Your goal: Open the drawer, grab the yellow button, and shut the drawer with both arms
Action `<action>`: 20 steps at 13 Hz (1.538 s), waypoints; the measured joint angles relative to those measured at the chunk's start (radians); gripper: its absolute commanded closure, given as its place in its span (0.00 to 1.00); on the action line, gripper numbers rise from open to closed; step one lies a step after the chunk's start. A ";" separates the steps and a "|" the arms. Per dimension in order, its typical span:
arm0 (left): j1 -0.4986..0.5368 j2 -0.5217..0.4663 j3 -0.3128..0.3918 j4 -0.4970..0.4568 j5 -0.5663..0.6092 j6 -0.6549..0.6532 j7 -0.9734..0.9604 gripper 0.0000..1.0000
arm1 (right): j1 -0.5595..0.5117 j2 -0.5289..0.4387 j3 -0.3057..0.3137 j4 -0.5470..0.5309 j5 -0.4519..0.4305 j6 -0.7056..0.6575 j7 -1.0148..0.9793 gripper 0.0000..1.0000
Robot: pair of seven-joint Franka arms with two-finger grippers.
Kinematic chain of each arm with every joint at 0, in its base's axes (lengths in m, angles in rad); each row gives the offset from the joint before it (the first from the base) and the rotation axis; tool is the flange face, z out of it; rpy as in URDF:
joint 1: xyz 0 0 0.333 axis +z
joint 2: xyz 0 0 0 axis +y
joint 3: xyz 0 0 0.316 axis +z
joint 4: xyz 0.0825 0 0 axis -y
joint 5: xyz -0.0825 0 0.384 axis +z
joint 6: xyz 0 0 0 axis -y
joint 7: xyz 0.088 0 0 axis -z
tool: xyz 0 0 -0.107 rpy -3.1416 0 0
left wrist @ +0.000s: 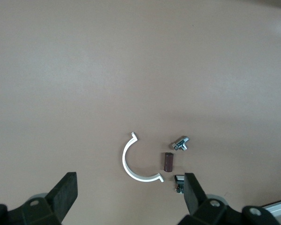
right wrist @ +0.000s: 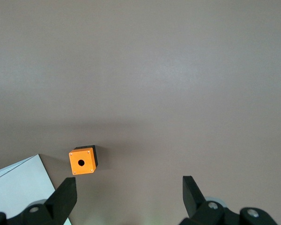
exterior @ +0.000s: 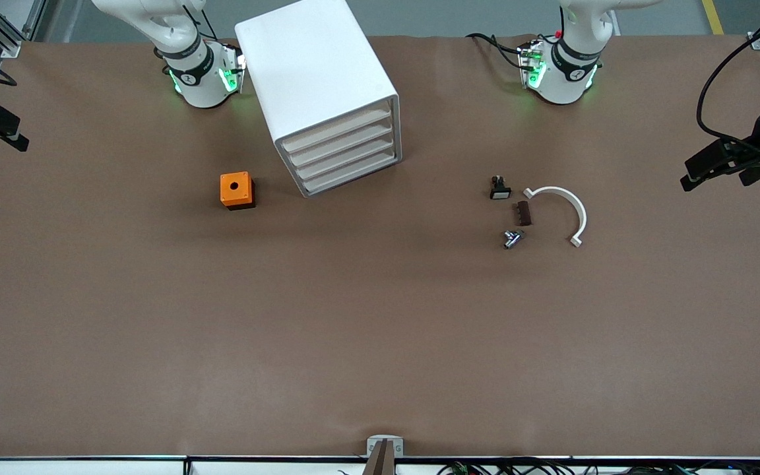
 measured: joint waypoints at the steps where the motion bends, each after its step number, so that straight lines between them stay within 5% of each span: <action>1: 0.000 0.000 0.000 0.000 0.000 0.000 0.000 0.00 | 0.000 0.000 -0.001 0.000 0.000 0.000 0.000 0.00; 10: 0.109 0.014 0.006 -0.006 -0.001 -0.008 0.006 0.00 | -0.006 0.000 -0.002 0.000 0.000 -0.001 -0.002 0.00; 16: 0.105 0.216 -0.009 -0.028 -0.001 -0.033 0.007 0.00 | -0.006 0.000 -0.002 -0.001 0.000 -0.002 -0.002 0.00; 20: -0.015 0.319 -0.024 -0.024 -0.006 -0.067 -0.148 0.00 | -0.006 0.000 -0.002 -0.001 0.000 -0.002 -0.002 0.00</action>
